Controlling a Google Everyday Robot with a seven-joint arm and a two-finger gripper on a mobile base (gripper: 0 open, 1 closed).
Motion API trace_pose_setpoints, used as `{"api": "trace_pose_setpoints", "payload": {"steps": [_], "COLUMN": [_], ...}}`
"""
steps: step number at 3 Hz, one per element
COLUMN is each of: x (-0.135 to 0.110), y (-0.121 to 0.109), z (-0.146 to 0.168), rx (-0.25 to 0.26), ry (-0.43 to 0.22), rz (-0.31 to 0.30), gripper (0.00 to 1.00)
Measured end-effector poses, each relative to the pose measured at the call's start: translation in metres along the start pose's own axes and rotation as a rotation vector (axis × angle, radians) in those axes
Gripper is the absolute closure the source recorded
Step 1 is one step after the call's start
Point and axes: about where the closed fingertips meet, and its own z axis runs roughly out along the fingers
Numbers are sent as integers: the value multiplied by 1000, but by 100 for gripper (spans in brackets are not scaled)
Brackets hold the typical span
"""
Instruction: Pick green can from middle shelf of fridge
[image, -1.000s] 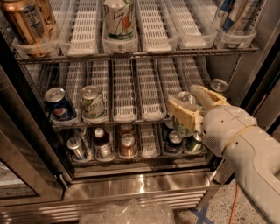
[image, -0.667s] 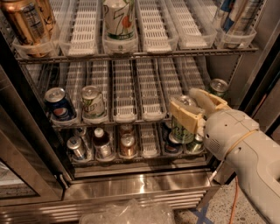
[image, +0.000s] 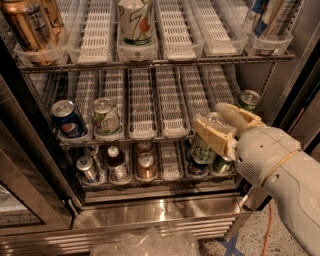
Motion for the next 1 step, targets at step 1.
{"api": "trace_pose_setpoints", "payload": {"steps": [1], "x": [0], "y": [0], "z": [0], "rx": [0], "ry": [0], "rz": [0], "gripper": [100]}}
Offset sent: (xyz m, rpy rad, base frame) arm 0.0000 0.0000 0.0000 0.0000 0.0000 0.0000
